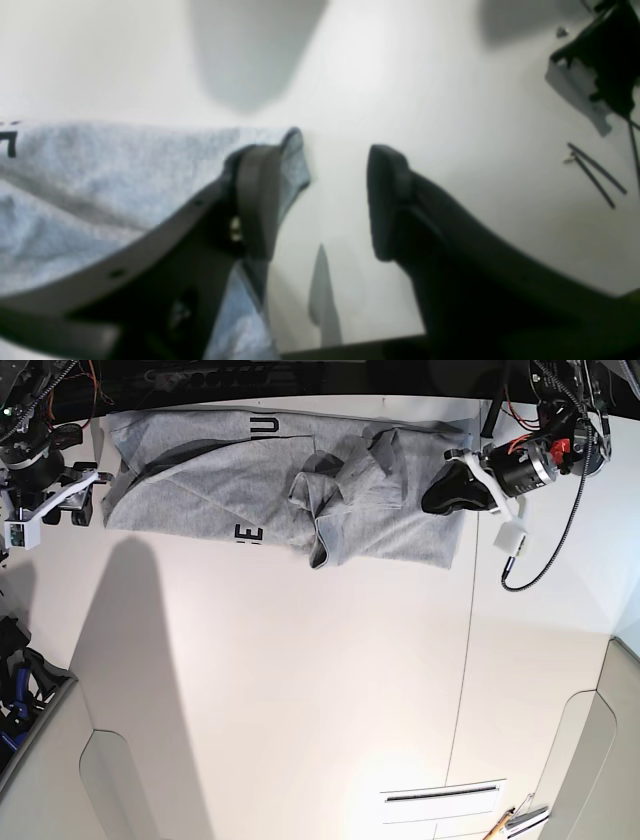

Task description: Fold the T-shirt properly

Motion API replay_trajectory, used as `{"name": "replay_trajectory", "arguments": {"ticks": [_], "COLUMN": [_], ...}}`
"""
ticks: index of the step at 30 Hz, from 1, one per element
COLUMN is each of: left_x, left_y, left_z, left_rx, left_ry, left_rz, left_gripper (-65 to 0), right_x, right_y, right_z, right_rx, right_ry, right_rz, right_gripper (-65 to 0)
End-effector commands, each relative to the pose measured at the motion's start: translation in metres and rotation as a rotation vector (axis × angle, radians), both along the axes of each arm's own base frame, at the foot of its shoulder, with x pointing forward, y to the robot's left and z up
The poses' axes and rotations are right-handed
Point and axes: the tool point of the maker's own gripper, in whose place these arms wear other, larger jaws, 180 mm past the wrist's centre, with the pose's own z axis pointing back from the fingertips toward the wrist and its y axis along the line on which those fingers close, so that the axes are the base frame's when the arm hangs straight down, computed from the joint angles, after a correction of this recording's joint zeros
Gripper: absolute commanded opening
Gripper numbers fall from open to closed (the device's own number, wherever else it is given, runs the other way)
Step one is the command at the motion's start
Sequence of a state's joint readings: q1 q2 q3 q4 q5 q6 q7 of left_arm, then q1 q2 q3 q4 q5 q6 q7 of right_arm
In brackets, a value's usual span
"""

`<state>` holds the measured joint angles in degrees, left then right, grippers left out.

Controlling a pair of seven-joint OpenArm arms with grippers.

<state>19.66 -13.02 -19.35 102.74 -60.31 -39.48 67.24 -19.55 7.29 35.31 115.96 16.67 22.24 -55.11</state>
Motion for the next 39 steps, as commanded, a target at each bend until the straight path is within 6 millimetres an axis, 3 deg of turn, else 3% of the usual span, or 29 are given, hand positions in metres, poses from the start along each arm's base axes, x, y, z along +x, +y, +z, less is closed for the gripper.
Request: {"name": "replay_trajectory", "arguments": {"ticks": [1,11,24,30,35,39], "left_x": [0.006,0.0,-0.033,-0.025,-0.019,-0.019], "left_y": [-0.003,-0.036,-0.119,-0.118,-0.112,-0.112], "left_z": [0.011,-0.01,0.034,0.039,0.04,0.04], "left_rx": [-0.015,0.077,-0.346,-0.343,-0.334,-0.334], "left_ry": [-0.045,-0.046,0.015,-0.008,-0.022,-0.022], "left_rz": [-0.009,-0.126,-0.303,-0.307,-0.29,-0.29], "left_gripper": [-65.0,-65.0,-65.0,-65.0,-65.0,-65.0], "right_x": [0.005,0.006,0.006,0.004,0.005,0.001], "right_y": [-0.003,-0.002,0.0,-0.016,-0.033,-0.043], "right_z": [0.009,0.01,0.01,0.011,0.016,0.004], "right_rx": [-0.015,-0.006,0.007,-0.079,-0.134,-0.119], "right_ry": [-0.038,-0.043,-0.049,-0.039,-0.036,0.004], "right_rz": [0.0,0.002,0.005,-0.031,-0.053,-0.077], "right_gripper": [-36.8,-36.8,-36.8,-36.3,-20.4,-20.5]}}
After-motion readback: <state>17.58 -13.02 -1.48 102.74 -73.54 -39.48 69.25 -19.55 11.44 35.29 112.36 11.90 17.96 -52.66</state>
